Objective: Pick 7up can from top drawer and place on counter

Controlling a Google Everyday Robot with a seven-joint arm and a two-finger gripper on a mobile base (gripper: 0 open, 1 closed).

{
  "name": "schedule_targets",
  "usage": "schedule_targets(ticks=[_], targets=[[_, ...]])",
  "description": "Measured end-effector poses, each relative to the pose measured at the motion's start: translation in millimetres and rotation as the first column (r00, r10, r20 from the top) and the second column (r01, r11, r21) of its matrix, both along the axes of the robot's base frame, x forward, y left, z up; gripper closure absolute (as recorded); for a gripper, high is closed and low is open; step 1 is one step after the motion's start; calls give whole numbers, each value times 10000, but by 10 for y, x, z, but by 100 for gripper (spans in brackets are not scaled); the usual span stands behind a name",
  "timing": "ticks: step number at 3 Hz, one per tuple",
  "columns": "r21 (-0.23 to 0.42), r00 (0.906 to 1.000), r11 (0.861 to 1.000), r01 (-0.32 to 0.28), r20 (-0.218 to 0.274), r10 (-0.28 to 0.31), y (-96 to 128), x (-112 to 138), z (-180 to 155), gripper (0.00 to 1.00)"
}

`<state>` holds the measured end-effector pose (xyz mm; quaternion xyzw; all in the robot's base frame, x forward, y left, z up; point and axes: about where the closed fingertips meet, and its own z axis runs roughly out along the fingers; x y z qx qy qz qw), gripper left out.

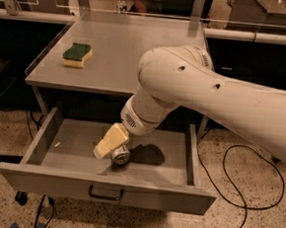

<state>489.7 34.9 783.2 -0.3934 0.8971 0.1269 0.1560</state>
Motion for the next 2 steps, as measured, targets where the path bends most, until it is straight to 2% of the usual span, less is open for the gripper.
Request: schedule_targets(ticks=[1, 2], targets=[[-15, 9987, 9987, 507, -30, -507, 85, 6, -140, 0], [-135, 9860, 9859, 1667, -34, -1668, 68, 80, -420, 0]])
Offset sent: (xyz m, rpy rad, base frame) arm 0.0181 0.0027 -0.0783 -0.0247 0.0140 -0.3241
